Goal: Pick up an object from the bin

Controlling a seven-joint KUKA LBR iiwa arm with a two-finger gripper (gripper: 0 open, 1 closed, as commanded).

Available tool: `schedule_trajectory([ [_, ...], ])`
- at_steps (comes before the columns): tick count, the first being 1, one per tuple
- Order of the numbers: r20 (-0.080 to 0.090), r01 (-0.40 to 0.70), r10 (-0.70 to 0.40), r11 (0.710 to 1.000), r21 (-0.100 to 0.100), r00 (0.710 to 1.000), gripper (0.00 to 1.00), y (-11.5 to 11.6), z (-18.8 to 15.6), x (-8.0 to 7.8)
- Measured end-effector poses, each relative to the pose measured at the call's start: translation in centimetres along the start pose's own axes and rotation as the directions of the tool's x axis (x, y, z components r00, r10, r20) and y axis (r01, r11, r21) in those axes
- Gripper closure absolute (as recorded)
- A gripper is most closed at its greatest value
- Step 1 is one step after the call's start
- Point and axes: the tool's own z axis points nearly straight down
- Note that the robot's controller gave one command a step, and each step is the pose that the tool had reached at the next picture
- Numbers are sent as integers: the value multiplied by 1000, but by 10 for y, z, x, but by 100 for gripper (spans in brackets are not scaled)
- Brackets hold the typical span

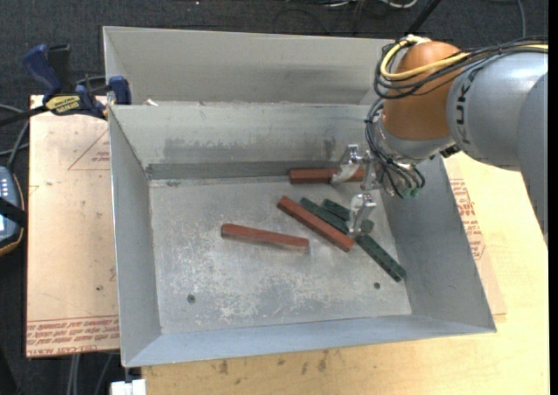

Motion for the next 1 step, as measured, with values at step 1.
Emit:
schedule_trajectory([
  [1, 1, 0, 0, 1000, 0, 1000, 0, 0, 0, 0],
])
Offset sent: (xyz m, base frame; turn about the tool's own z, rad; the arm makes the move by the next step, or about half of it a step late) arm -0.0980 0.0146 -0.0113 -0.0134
